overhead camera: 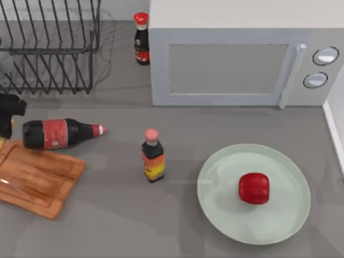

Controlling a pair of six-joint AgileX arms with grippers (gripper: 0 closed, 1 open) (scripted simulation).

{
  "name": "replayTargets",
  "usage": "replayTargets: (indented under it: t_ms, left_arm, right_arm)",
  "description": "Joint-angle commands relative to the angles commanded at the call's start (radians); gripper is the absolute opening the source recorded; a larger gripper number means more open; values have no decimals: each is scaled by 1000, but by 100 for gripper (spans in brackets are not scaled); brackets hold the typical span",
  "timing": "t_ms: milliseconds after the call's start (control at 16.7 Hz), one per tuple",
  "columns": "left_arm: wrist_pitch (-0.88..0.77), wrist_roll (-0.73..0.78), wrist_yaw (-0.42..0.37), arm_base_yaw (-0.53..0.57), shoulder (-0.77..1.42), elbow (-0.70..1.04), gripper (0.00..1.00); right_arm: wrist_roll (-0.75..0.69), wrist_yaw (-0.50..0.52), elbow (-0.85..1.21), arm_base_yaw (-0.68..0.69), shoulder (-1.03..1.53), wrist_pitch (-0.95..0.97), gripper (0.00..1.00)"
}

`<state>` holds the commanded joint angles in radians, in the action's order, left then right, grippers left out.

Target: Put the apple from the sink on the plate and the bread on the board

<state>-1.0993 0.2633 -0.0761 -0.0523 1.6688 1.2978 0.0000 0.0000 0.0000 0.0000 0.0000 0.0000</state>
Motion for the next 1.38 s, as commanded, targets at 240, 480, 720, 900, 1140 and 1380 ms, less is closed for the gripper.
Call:
replayTargets:
  t_ms: [240,480,720,900,1140,1380]
  left_arm:
    - [80,-102,4,87,36,-26,0]
    - [82,-248,59,90,95,-63,0]
    - [79,-273,71,84,104,-70,0]
    - [77,-269,68,89,97,-72,0]
    - [74,-262,60,105,90,-116,0]
    - [116,-259,63,107,113,-165,0]
  right_arm:
    - [0,0,0,0,0,0,100]
    - [0,0,0,0,0,0,100]
    - [0,0,0,0,0,0,100]
    - [0,0,0,0,0,0,100]
    - [0,0,0,0,0,0,100]
    - [0,0,0,0,0,0,100]
